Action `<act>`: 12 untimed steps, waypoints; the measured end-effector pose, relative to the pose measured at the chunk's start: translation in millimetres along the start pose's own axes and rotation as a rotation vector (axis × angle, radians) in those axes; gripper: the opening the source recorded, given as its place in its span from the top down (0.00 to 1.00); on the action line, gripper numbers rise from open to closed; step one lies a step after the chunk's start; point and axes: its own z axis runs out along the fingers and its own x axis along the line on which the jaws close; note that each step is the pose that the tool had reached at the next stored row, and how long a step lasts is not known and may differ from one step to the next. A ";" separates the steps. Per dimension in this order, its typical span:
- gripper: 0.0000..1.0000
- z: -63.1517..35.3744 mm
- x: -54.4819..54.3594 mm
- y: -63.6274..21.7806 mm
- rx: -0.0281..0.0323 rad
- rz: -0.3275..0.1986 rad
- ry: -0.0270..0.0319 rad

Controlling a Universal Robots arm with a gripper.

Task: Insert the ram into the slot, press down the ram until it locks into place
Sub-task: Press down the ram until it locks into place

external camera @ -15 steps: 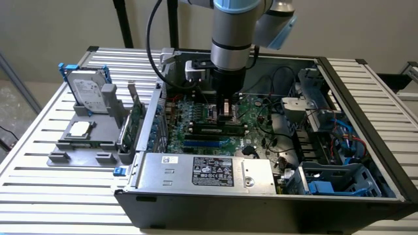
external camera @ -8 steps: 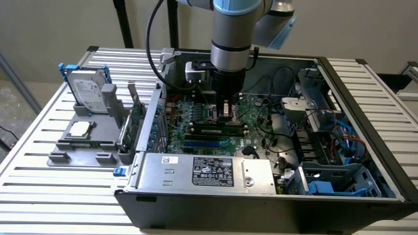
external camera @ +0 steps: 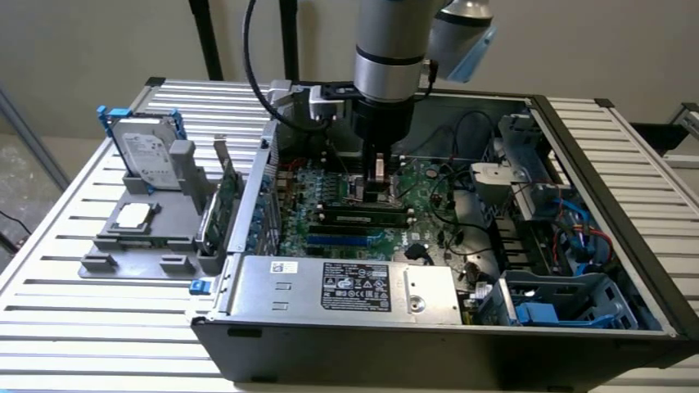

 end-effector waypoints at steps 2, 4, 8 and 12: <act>0.89 -4.6 0.3 -0.2 -0.0002 0.000 -0.0001; 0.89 -5.3 0.3 -0.2 -0.0002 0.000 -0.0001; 0.89 -5.3 0.3 -0.2 -0.0002 0.000 -0.0001; 0.89 -5.4 0.3 -0.2 -0.0002 0.000 -0.0001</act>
